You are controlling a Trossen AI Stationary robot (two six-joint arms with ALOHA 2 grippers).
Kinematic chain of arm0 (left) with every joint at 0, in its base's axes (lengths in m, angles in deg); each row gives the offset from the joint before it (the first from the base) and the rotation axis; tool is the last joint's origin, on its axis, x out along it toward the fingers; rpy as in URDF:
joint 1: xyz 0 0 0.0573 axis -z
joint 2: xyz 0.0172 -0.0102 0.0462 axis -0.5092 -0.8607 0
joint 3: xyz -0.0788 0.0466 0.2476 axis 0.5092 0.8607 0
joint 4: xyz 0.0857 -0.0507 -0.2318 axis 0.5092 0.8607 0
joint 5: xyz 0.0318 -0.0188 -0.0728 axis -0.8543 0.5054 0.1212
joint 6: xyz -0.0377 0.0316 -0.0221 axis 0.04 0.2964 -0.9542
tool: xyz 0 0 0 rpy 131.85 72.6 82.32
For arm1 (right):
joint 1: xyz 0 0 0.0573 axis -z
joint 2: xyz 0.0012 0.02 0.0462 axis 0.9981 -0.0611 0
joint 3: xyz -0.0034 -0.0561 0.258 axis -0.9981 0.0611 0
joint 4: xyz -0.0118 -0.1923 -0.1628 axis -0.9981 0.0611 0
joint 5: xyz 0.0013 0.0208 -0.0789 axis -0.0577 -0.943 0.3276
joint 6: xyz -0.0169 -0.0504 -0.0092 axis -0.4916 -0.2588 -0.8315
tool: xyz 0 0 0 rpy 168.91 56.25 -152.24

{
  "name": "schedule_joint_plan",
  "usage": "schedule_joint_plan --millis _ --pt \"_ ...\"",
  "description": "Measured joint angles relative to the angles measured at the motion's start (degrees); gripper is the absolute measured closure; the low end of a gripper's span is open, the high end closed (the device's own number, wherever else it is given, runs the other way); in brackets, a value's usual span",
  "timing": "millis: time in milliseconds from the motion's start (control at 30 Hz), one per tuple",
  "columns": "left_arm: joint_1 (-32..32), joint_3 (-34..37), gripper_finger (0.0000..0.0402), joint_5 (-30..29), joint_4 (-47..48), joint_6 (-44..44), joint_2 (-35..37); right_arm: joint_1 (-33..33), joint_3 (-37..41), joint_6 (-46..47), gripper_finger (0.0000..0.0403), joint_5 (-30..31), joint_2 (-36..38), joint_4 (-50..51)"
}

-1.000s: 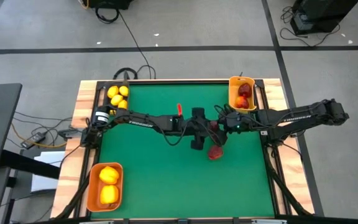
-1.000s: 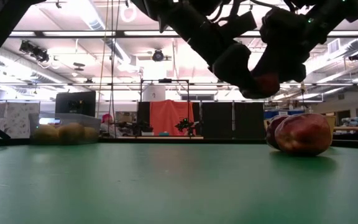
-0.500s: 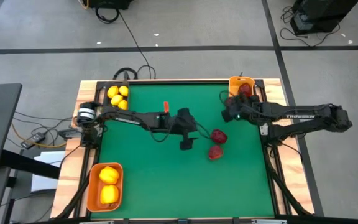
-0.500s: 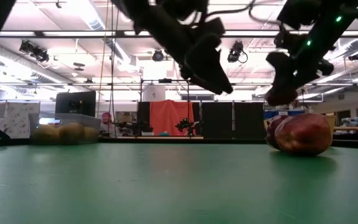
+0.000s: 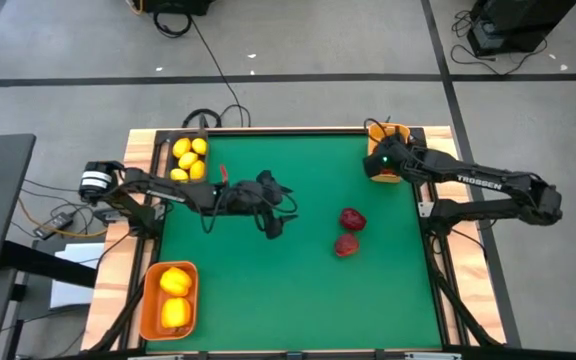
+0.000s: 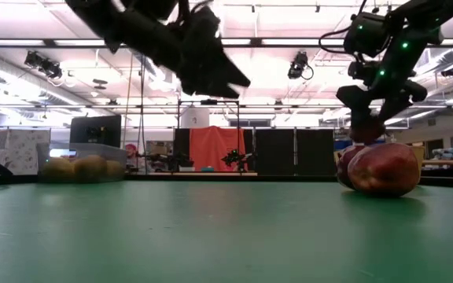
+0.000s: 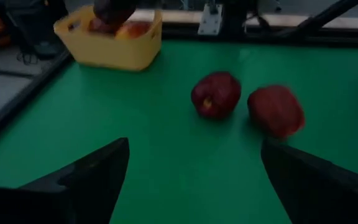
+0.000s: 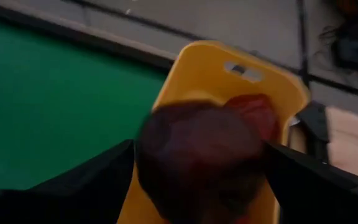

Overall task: Sort produce into baskets
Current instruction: Put the apple into the yellow bin

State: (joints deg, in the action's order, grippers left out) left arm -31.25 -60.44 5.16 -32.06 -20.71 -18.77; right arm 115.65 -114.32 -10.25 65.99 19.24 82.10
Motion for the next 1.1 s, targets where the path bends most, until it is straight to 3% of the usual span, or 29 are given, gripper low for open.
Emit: schedule_joint_plan --millis 100,267,400,467,567,800,967,1100 --pt "0.2 1.8 0.0030 -0.1 0.0 -0.8 0.0 1.5 0.0 -1.6 0.0033 -3.5 0.0 -1.2" --pt "1.0 2.3 0.0030 -3.9 0.0 -3.8 0.2 4.1 0.0 0.0 0.0009 -3.4 0.0 -1.1" --pt "2.7 2.3 0.0030 -6.1 2.1 -3.7 0.6 3.3 0.0 -2.8 0.0005 -12.9 0.0 -0.9" --pt "3.8 2.4 0.0030 -7.9 4.7 -3.6 1.4 0.8 0.0 -7.7 0.0007 -18.7 0.0 -1.7" --pt "5.0 2.3 0.0030 -9.6 5.4 -4.6 2.4 -5.4 0.0 -9.4 0.0008 -22.0 0.0 -1.6" --pt "9.5 2.3 0.0030 -10.2 8.3 -7.2 3.9 -21.6 0.0 -4.5 0.0008 -28.1 -0.4 -1.2" --pt "12.4 2.3 0.0030 -10.3 10.9 -10.8 4.5 -30.5 0.0 -1.1 0.0008 -24.2 -3.9 -1.8" --pt "14.3 2.3 0.0030 -10.3 11.4 -13.3 4.5 -33.3 0.0 -0.4 0.0008 -24.0 -8.6 -2.8"
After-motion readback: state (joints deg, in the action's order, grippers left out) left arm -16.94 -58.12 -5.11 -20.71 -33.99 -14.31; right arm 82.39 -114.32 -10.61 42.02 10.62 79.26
